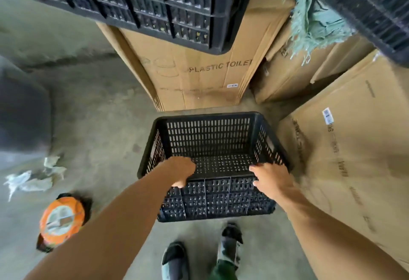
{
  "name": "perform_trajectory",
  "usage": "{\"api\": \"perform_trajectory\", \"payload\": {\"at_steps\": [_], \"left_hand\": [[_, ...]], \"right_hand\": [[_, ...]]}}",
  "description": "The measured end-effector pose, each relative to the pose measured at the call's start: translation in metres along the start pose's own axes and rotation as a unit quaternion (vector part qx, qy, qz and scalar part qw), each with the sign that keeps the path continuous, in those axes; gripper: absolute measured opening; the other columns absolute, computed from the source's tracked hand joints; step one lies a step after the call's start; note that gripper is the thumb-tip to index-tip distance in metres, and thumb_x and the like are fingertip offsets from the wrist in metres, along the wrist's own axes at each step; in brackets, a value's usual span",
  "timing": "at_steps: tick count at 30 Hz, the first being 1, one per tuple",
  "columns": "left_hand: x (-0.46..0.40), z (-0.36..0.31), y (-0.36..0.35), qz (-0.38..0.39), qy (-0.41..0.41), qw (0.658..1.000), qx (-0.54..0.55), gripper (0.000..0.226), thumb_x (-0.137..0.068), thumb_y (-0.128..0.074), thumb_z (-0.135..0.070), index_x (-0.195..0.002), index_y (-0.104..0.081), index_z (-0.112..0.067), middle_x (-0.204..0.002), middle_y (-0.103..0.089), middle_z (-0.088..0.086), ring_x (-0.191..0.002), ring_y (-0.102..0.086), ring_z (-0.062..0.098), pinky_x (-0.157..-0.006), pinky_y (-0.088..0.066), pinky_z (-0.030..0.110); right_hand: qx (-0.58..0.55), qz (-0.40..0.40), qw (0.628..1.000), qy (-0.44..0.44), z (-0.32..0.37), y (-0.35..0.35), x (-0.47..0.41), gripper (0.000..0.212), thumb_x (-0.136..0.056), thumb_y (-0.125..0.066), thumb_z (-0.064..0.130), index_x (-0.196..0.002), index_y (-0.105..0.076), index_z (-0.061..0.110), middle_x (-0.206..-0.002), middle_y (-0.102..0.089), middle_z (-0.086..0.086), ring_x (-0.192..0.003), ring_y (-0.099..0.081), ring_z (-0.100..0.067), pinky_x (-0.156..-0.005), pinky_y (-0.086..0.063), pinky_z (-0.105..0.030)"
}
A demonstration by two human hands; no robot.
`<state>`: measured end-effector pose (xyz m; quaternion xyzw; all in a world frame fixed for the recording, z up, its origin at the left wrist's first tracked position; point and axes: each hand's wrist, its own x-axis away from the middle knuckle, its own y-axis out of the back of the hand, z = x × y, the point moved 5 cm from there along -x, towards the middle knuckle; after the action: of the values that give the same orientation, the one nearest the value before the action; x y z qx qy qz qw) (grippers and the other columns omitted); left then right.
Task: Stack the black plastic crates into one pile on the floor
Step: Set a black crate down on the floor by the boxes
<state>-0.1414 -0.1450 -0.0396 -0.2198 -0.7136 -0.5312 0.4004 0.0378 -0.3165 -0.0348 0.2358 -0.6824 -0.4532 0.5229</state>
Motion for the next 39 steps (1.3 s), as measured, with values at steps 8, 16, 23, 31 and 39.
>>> {"api": "perform_trajectory", "payload": {"at_steps": [8, 16, 23, 31, 39], "left_hand": [[-0.017, -0.029, -0.132, -0.027, -0.002, 0.998, -0.065, 0.029, -0.093, -0.057, -0.008, -0.121, -0.061, -0.008, -0.124, -0.061, 0.013, -0.114, -0.06, 0.035, -0.091, -0.049, 0.046], [-0.029, -0.037, -0.183, -0.078, 0.048, 0.992, -0.084, 0.024, -0.093, -0.055, -0.006, -0.113, -0.069, -0.008, -0.111, -0.071, 0.01, -0.103, -0.068, 0.03, -0.084, -0.054, 0.043], [0.002, -0.026, -0.203, -0.05, 0.114, 0.992, -0.015, 0.029, -0.092, -0.057, -0.006, -0.12, -0.064, -0.012, -0.113, -0.07, 0.008, -0.102, -0.068, 0.026, -0.084, -0.054, 0.038], [0.093, 0.008, -0.161, -0.084, 0.187, 0.976, 0.069, 0.035, -0.091, -0.053, -0.004, -0.125, -0.057, -0.011, -0.121, -0.066, 0.01, -0.11, -0.065, 0.028, -0.091, -0.051, 0.038], [0.246, 0.05, -0.063, -0.169, 0.278, 0.923, 0.205, 0.031, -0.091, -0.049, -0.01, -0.121, -0.052, -0.014, -0.123, -0.062, 0.008, -0.114, -0.06, 0.03, -0.09, -0.048, 0.04]], "right_hand": [[0.018, 0.031, 0.999, -0.014, 0.048, -0.082, 0.012, 0.018, -0.087, -0.06, 0.028, -0.104, -0.066, 0.03, -0.101, -0.07, 0.004, -0.096, -0.069, -0.022, -0.069, -0.047, -0.03], [0.025, 0.044, 0.999, -0.014, 0.056, -0.136, 0.003, 0.019, -0.091, -0.056, 0.023, -0.107, -0.066, 0.028, -0.107, -0.069, 0.003, -0.1, -0.067, -0.025, -0.07, -0.043, -0.031], [0.027, 0.087, 0.996, -0.014, 0.058, -0.138, 0.023, 0.027, -0.088, -0.056, 0.008, -0.107, -0.069, 0.021, -0.097, -0.072, -0.001, -0.09, -0.07, -0.026, -0.068, -0.051, -0.033], [-0.027, 0.012, 1.0, 0.012, 0.064, -0.032, 0.042, 0.033, -0.093, -0.053, 0.026, -0.123, -0.065, 0.028, -0.115, -0.07, 0.003, -0.1, -0.068, -0.021, -0.076, -0.053, -0.032], [-0.098, -0.041, 0.993, 0.046, 0.098, 0.138, 0.069, 0.044, -0.094, -0.052, 0.039, -0.137, -0.056, 0.028, -0.144, -0.053, 0.009, -0.121, -0.058, -0.016, -0.098, -0.048, -0.031]]}}
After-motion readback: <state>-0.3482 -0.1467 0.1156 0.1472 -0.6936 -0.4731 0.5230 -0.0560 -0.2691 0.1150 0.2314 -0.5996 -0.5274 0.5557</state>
